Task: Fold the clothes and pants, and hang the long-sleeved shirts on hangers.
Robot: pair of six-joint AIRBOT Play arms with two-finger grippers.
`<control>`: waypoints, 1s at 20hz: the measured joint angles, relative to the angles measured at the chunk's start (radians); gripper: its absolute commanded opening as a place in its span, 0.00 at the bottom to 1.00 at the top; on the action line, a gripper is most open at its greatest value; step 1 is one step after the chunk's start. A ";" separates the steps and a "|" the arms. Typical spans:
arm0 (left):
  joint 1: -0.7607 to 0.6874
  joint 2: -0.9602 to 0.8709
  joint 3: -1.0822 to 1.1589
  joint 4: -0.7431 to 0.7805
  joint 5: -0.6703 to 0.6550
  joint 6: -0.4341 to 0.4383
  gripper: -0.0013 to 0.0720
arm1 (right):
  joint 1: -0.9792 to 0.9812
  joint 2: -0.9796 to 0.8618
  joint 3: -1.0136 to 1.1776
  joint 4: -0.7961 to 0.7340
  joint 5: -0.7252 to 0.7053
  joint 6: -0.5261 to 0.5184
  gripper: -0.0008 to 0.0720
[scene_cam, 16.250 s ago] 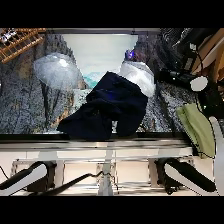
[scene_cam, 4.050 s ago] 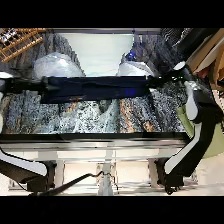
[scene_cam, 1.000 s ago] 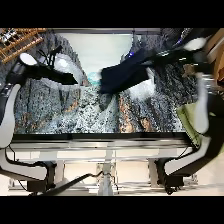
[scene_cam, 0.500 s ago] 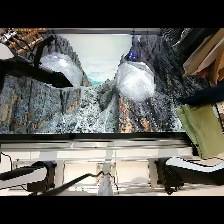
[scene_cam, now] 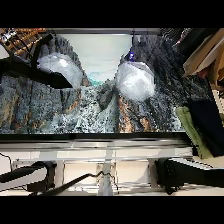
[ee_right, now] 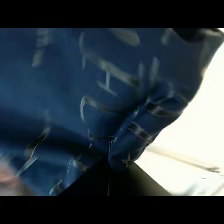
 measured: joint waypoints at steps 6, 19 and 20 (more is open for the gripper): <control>0.016 0.000 0.014 0.018 -0.004 -0.010 0.02 | 0.007 -0.027 -0.045 -0.053 -0.153 -0.068 0.94; 0.172 0.038 0.200 0.920 -0.017 -0.514 0.03 | 1.196 -0.034 0.106 0.272 -0.378 -0.211 0.04; 0.183 0.039 0.202 0.929 -0.016 -0.529 0.03 | 1.263 -0.034 0.106 0.230 -0.443 -0.220 0.04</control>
